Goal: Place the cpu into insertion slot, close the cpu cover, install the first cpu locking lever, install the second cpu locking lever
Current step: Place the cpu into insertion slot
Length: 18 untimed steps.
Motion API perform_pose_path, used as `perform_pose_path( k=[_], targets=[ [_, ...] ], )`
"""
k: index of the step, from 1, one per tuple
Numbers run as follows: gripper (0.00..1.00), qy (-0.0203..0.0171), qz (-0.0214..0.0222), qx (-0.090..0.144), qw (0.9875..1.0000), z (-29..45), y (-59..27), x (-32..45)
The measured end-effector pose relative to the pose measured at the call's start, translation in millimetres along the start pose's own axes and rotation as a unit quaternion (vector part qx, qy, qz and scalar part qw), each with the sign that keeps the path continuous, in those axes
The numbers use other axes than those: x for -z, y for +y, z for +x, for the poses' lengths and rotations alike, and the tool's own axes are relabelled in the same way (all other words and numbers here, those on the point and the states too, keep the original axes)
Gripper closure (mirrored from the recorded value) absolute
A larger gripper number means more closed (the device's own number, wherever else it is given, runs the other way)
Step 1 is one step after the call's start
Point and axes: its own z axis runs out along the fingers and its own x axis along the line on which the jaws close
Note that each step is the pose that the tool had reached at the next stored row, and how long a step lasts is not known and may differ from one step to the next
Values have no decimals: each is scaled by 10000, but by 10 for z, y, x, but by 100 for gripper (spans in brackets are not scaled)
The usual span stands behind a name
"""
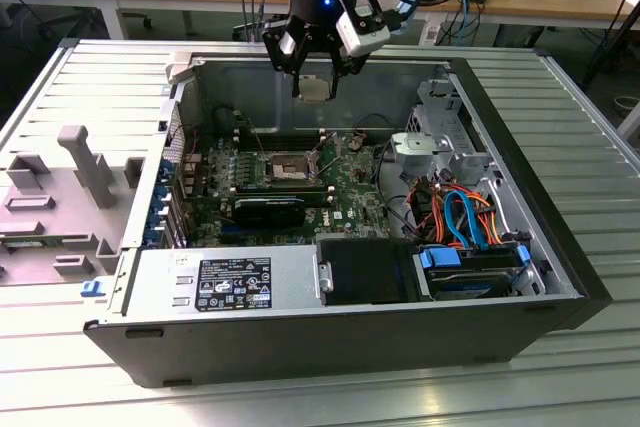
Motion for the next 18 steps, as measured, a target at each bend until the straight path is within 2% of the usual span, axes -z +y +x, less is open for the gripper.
perform_pose_path(
  k=[18],
  targets=[
    [46,0,0,0,10000,-1,-11,-35]
  ],
)
